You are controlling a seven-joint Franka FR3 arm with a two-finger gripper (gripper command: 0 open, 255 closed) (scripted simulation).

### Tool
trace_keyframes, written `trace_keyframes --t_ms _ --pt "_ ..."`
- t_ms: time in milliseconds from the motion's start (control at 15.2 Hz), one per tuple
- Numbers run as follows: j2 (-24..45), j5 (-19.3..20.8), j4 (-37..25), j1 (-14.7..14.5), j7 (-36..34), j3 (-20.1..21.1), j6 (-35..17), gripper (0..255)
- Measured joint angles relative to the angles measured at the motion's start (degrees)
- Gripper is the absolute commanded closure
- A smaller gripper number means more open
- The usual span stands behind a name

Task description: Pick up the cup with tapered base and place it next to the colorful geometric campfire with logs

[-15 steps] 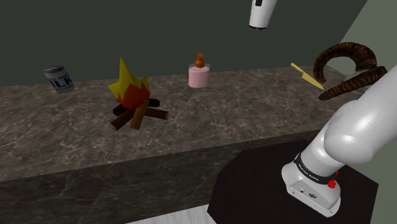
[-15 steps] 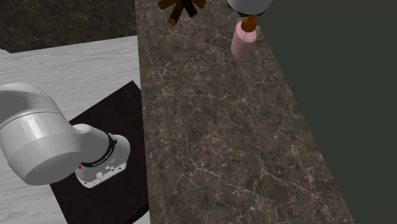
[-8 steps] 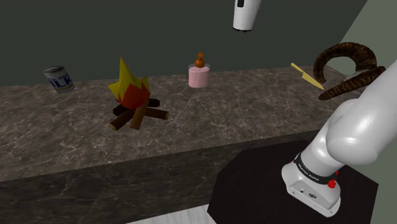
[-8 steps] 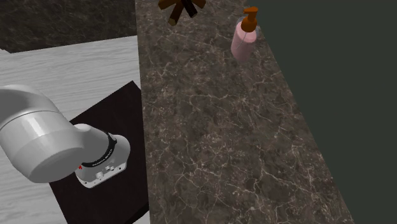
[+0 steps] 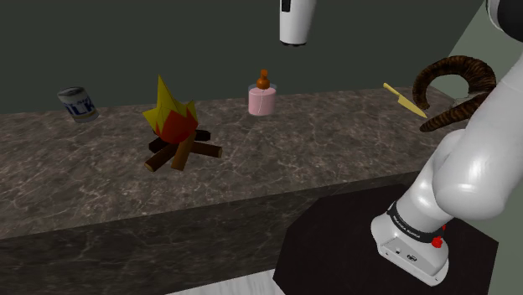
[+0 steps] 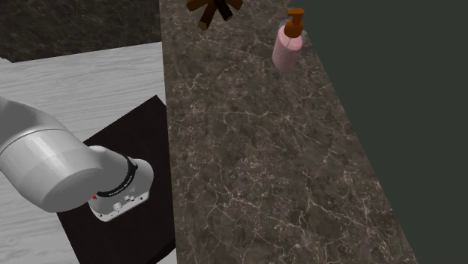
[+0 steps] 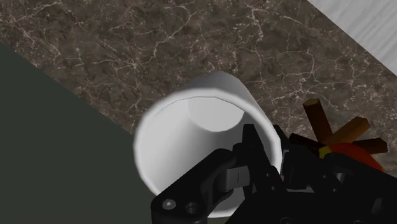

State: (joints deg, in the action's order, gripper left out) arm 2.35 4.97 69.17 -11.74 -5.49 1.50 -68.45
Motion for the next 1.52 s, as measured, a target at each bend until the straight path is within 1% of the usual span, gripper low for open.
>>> trace_keyframes --t_ms 198,264,396,1122,1518 --pt "4.4 0.2 -6.2 -2.5 -4.3 2.1 2.1 255" --pt "4.4 0.1 -5.3 -2.8 -4.9 2.3 1.4 255" --pt "3.5 0.0 -2.7 -3.1 -5.8 2.6 -0.3 255" --pt "-2.2 -0.7 13.7 -2.9 -6.5 2.5 -11.0 255" --pt "-3.9 -0.8 20.4 -2.9 -6.8 2.4 -16.0 255"
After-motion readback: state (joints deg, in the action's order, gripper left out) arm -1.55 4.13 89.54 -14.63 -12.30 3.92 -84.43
